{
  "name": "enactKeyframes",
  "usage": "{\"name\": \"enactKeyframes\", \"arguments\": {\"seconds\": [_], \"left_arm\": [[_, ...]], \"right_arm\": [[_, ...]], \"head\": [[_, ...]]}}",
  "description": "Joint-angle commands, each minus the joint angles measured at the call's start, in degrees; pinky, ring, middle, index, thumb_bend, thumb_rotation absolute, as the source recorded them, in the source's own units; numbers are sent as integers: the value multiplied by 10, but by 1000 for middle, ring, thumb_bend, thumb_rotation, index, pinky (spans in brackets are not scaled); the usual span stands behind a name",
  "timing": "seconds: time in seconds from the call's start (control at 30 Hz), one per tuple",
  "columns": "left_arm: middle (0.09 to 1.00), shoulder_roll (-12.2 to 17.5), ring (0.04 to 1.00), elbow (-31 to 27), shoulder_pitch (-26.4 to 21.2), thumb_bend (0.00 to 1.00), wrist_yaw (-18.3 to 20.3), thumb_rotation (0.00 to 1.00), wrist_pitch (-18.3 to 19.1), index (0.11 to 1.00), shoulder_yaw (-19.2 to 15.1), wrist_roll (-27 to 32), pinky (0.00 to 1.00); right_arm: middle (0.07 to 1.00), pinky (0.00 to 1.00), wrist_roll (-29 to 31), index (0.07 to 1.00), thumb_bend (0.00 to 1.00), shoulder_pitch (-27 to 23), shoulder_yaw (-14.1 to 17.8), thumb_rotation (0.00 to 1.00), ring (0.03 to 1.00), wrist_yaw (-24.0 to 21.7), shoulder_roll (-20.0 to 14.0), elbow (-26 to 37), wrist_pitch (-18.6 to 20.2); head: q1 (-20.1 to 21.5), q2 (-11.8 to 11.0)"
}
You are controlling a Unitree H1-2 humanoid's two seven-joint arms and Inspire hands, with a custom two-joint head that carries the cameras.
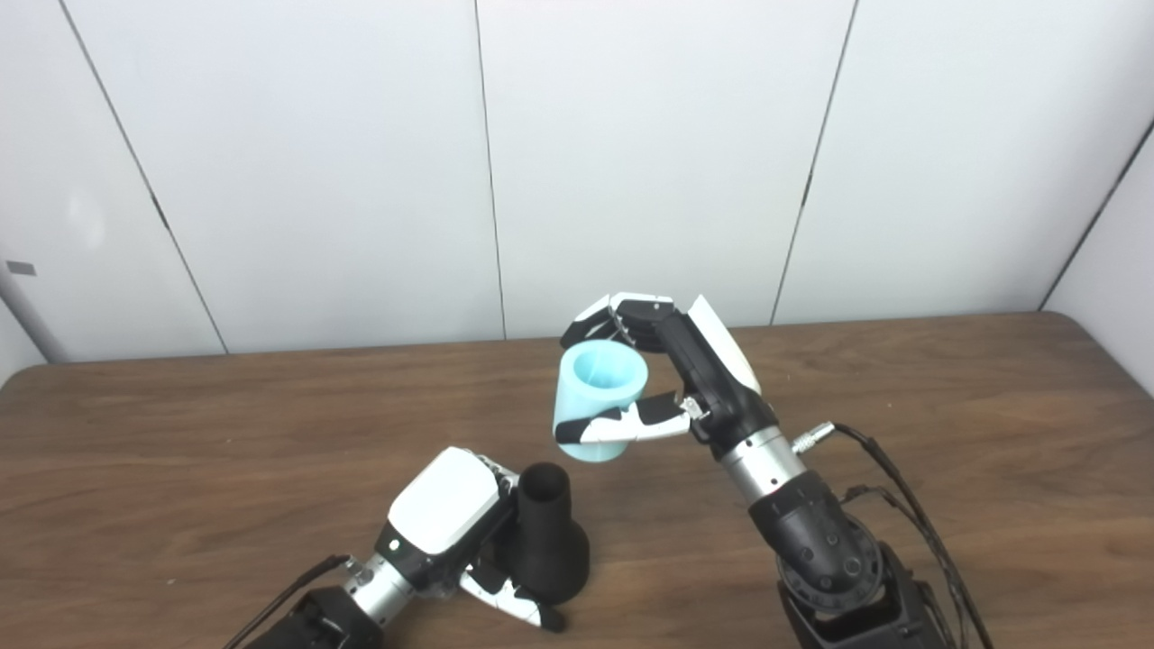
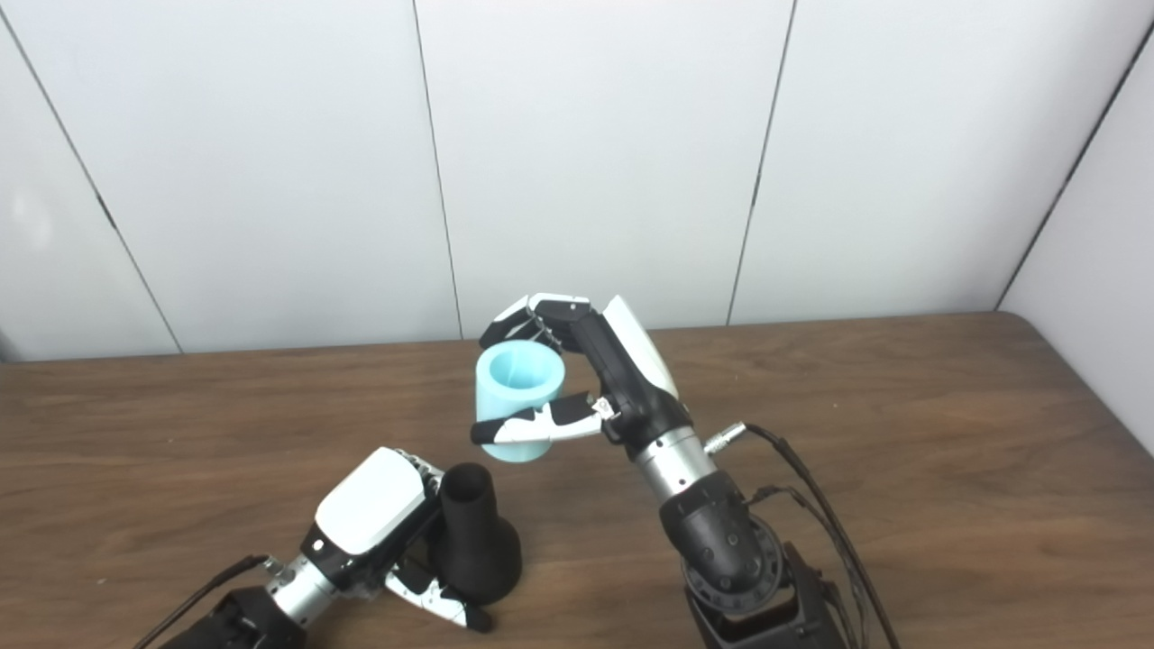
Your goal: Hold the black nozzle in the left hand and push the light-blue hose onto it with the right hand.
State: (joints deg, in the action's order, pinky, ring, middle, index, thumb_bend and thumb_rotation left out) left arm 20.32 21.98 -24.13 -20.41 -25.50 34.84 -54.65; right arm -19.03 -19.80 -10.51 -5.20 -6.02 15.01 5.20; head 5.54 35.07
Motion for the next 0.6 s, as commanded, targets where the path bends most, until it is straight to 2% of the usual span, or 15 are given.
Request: {"name": "enactKeyframes", "arguments": {"seconds": [0.0,0.23,0.57], "left_arm": [[187,-35,122,43,68,519,20,41,0,482,41,-12,70],[187,-36,121,45,68,518,26,40,-4,482,39,-5,70],[180,-37,118,33,72,518,30,41,1,482,38,-6,67]], "right_arm": [[456,298,-2,525,520,-22,-1,0,377,-3,3,17,-9],[456,313,4,525,520,-17,-4,0,390,-9,14,18,-1],[457,291,-1,526,520,-2,-16,0,365,-8,23,7,-15]], "head": [[0,1],[-6,2],[-13,5]]}}
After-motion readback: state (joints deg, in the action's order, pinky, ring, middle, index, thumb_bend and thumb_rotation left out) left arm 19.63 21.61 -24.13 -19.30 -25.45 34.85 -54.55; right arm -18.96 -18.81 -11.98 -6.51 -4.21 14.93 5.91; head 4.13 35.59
